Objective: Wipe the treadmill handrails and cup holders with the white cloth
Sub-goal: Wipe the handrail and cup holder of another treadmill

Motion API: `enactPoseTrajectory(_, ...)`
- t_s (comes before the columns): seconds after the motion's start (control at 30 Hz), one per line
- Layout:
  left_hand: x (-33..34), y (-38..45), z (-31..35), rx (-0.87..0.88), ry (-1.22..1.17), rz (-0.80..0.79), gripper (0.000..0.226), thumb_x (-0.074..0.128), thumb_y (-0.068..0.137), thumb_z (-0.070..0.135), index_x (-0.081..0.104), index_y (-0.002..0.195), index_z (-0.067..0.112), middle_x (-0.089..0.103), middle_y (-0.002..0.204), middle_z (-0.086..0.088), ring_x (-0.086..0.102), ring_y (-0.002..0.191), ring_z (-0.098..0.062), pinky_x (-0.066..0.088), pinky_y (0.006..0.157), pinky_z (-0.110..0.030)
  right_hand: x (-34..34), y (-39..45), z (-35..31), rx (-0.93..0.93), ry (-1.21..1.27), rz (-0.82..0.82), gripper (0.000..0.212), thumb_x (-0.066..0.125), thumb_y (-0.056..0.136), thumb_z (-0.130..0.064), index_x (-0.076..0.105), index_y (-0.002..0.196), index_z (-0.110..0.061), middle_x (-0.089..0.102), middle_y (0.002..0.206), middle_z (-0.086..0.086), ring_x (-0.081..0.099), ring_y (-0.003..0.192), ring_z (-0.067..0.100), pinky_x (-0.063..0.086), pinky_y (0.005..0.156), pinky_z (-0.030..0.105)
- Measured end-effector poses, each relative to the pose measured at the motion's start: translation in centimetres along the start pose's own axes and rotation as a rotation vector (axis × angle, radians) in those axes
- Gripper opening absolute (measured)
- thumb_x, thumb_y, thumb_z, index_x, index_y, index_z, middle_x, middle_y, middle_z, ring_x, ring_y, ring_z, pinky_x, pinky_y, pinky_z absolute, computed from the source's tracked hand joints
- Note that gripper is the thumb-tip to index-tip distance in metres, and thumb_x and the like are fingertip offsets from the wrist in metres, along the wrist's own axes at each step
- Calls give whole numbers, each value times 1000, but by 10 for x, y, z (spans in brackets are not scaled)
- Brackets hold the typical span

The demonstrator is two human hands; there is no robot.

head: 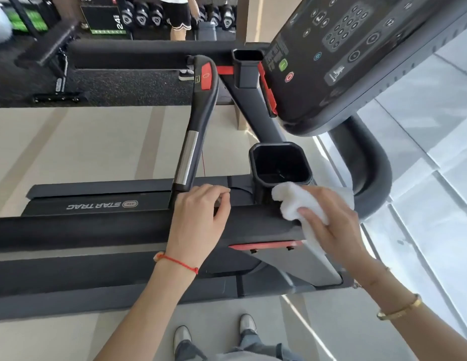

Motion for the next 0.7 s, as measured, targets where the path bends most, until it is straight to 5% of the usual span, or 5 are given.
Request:
enactPoseTrajectory(0.13, 12, 23, 12, -26, -29, 8, 22, 53, 96, 21, 70, 109, 15, 71, 100, 4, 65, 92, -15, 49, 92, -39, -33, 43, 47, 212, 59, 81, 17, 44, 97, -42, 51, 112, -38, 58, 86, -26, 55, 81, -5, 36, 70, 3)
enactPoseTrajectory(0.27, 25, 49, 21, -53, -50, -12, 28, 51, 98, 24, 67, 117, 12, 70, 107, -1, 65, 99, -18, 49, 94, -42, -6, 103, 38, 58, 11, -38, 23, 44, 101, -38, 52, 120, -27, 59, 95, -16, 51, 84, -6, 33, 74, 4)
enactPoseTrajectory(0.43, 40, 75, 17, -114, 7, -42, 34, 49, 99, 32, 63, 123, 13, 67, 115, -2, 63, 105, -18, 47, 90, -31, 84, 137, 38, -109, -173, -465, 41, 43, 102, -37, 48, 136, -14, 59, 125, 6, 55, 111, 27, 40, 93, 36)
enactPoseTrajectory(0.7, 62, 87, 12, -140, -14, -116, 40, 50, 97, 40, 60, 129, 17, 65, 120, 0, 59, 111, -18, 49, 92, -42, 75, 125, 85, -38, -27, -569, 47, 50, 99, -27, 39, 145, -22, 49, 138, 2, 44, 124, 23, 31, 101, 27)
Point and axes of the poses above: each hand's wrist, its own y-axis towards the middle knuckle, its own x-axis out of the palm, z = x × y, the point moved 10 cm from there along y, towards the middle knuckle
